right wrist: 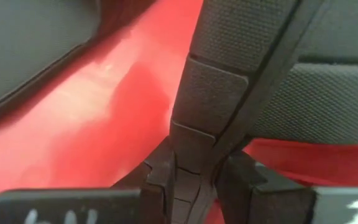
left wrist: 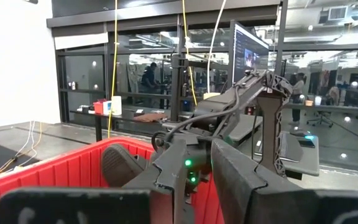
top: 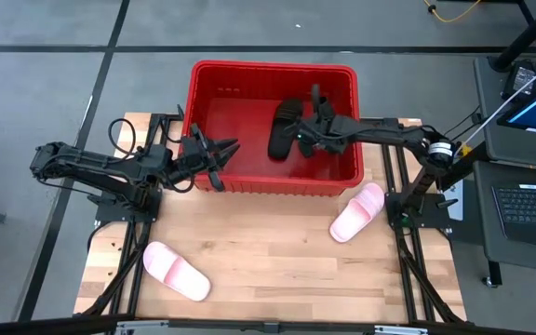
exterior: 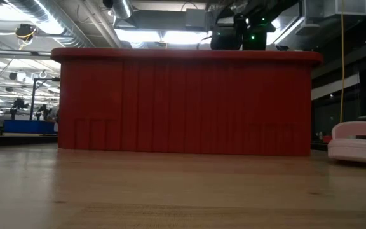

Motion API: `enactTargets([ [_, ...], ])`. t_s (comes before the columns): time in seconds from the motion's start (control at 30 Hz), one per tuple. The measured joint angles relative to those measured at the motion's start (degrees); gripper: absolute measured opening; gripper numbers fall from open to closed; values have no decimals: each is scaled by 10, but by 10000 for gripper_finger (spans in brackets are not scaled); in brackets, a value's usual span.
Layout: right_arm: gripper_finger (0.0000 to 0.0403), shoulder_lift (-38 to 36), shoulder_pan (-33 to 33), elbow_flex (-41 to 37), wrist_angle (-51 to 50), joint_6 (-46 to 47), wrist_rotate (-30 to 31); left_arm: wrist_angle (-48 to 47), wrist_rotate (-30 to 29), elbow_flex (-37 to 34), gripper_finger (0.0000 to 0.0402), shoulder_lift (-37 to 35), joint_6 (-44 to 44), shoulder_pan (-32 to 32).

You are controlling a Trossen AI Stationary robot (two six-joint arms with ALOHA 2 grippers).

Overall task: Pick and place slides into bin
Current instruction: Put the black slide into the red bin

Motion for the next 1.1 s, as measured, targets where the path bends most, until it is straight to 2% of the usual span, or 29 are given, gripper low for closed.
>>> enactTargets([
  [0.57,89,0,-16,0,5,17,-16,0,2,0,70,0,1,0],
  [0.73,166,0,-16,0,7,24,-14,0,13,0,70,0,1,0],
  [0.8,185,-1,-16,0,7,32,-14,0,23,0,70,0,1,0],
  [1.1,200,-1,-16,0,30,32,-15,0,30,0,70,0,1,0],
])
